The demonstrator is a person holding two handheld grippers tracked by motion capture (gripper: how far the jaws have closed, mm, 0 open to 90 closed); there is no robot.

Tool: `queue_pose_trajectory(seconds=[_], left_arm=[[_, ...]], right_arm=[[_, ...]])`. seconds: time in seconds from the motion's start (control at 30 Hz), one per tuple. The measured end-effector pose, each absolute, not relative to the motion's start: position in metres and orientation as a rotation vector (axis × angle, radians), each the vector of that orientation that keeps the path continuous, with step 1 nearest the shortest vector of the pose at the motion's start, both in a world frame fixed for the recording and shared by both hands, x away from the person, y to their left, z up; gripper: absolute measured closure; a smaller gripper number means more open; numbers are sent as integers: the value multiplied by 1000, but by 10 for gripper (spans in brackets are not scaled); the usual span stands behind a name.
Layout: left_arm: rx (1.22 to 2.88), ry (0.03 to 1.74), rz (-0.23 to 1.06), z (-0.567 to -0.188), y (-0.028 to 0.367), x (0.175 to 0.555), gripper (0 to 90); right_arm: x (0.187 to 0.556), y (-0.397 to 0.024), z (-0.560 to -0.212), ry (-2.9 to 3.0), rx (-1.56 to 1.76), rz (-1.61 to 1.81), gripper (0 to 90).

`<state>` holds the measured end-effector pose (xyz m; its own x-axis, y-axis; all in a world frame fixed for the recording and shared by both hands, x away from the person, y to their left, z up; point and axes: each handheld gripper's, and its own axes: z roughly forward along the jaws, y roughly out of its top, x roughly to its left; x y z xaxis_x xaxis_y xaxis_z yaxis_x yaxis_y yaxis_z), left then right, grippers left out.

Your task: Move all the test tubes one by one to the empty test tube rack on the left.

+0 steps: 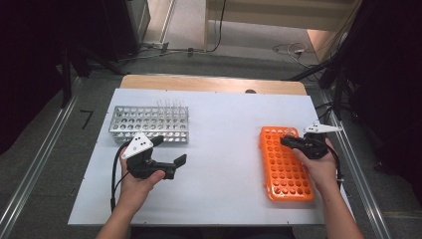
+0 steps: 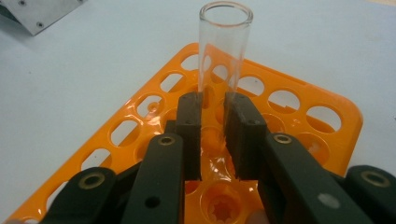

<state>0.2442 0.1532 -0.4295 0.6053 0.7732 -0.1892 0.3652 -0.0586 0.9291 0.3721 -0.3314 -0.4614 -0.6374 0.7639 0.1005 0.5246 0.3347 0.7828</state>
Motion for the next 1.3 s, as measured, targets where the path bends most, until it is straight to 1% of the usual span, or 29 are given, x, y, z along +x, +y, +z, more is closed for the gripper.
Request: queue_pose_trajectory(seconds=[0.53,0.83,1.3], left_arm=[[1667,941,439,-428,151,242,0],[1675,915,433,-425,147,240,0],[1681,876,420,-420,137,238,0]], right_arm=[[353,-337,-436,2198,1161,1334,741],[338,-317,-422,2262,1082,1408,741],[318,-280,-412,2328,985,1489,741]])
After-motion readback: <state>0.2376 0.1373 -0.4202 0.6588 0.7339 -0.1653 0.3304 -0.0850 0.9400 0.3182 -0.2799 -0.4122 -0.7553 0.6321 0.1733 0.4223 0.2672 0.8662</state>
